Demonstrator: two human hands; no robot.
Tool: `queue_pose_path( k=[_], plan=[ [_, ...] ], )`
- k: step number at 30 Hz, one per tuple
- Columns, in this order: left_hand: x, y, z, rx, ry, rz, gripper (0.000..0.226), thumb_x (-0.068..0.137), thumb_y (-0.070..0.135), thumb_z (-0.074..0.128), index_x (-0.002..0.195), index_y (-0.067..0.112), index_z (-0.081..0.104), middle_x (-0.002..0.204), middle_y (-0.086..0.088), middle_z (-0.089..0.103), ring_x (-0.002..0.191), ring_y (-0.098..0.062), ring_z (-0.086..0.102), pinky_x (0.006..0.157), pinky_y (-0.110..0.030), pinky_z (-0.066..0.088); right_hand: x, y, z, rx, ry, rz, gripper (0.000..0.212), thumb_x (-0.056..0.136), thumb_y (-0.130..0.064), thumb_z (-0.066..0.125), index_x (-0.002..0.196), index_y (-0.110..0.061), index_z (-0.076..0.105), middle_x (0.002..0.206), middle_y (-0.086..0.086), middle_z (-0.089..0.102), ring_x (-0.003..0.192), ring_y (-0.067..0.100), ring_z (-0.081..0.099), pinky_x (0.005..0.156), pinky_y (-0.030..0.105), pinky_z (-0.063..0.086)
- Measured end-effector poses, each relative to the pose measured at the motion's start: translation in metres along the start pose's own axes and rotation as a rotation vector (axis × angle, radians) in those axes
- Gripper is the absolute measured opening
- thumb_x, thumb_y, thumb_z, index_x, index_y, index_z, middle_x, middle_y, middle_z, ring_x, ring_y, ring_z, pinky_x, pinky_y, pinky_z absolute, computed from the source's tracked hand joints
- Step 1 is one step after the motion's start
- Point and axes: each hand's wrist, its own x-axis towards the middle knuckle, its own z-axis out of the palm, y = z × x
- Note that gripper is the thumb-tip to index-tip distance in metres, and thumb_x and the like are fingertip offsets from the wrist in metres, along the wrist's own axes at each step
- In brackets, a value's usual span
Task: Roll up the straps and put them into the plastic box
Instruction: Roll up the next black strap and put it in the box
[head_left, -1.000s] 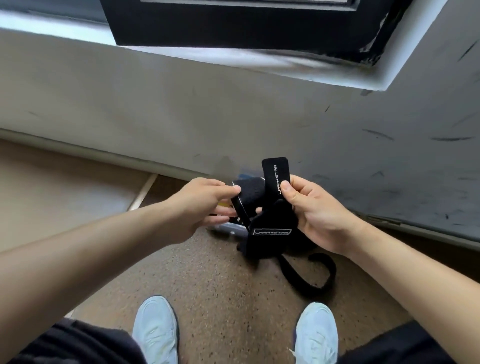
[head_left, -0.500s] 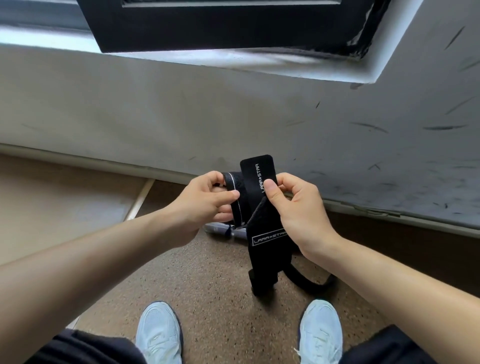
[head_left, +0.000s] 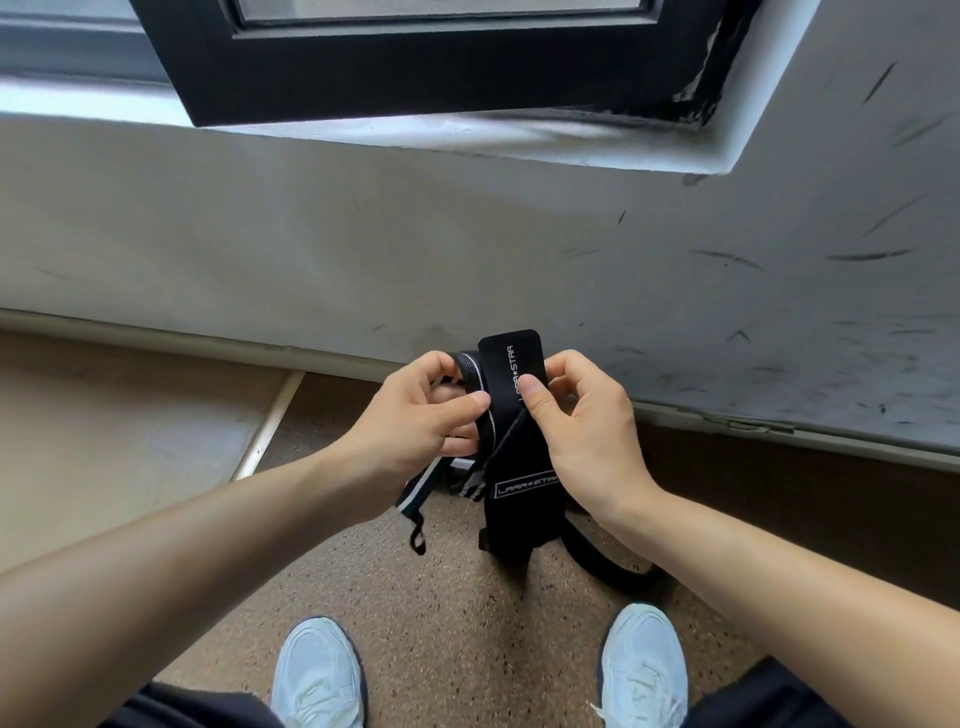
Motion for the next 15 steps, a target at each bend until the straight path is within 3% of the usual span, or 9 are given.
queue_pose_path(
  k=[3, 6, 9, 12, 15],
  plan=[
    [0.0008, -0.0002, -0.0002, 0.041, 0.014, 0.006, 0.015, 0.1, 0.002, 0.061, 0.113, 0.009, 0.059, 0.09, -0.002, 0.077, 0.073, -0.016, 0.069, 0.069, -0.027, 0.059, 0.0019, -0.0021, 0.0, -0.053, 0.033, 0.014, 0.021, 0.096, -0.034, 0.069, 0.086, -0.018, 0.059, 0.071, -0.004, 0.061, 0.065, 0.007, 0.052, 0.065, 0.029, 0.045],
    [-0.0007, 0.0003, 0.0011, 0.064, 0.038, 0.002, 0.018, 0.095, 0.005, 0.068, 0.11, 0.012, 0.061, 0.089, 0.002, 0.078, 0.079, -0.015, 0.071, 0.07, -0.026, 0.058, 0.002, -0.0029, 0.0003, -0.121, 0.066, 0.06, 0.028, 0.091, -0.042, 0.072, 0.089, -0.02, 0.055, 0.075, -0.006, 0.06, 0.07, 0.008, 0.055, 0.069, 0.032, 0.047],
    [-0.0015, -0.0022, 0.0007, 0.084, 0.084, 0.031, 0.028, 0.089, 0.006, 0.076, 0.112, 0.013, 0.062, 0.103, -0.004, 0.08, 0.095, -0.017, 0.074, 0.082, -0.036, 0.058, 0.0025, -0.004, -0.0004, -0.121, 0.076, 0.121, 0.037, 0.085, -0.049, 0.076, 0.096, -0.021, 0.054, 0.088, -0.006, 0.061, 0.082, 0.01, 0.059, 0.074, 0.032, 0.049],
    [-0.0007, -0.0035, -0.0017, 0.111, 0.113, 0.056, 0.028, 0.088, 0.004, 0.076, 0.111, 0.013, 0.063, 0.101, -0.005, 0.08, 0.092, -0.015, 0.075, 0.074, -0.03, 0.056, 0.0039, -0.0062, 0.0017, 0.046, 0.021, 0.171, 0.032, 0.086, -0.04, 0.079, 0.104, -0.021, 0.061, 0.095, -0.005, 0.07, 0.09, 0.009, 0.066, 0.083, 0.031, 0.055],
    [-0.0016, -0.003, 0.0012, 0.154, 0.111, 0.084, 0.031, 0.086, 0.002, 0.078, 0.11, 0.011, 0.063, 0.099, -0.007, 0.08, 0.085, -0.012, 0.074, 0.066, -0.022, 0.057, 0.0047, -0.0068, 0.0048, 0.193, 0.026, 0.181, 0.019, 0.092, -0.026, 0.076, 0.103, -0.017, 0.062, 0.08, 0.002, 0.074, 0.075, 0.016, 0.072, 0.077, 0.039, 0.059]
  ],
)
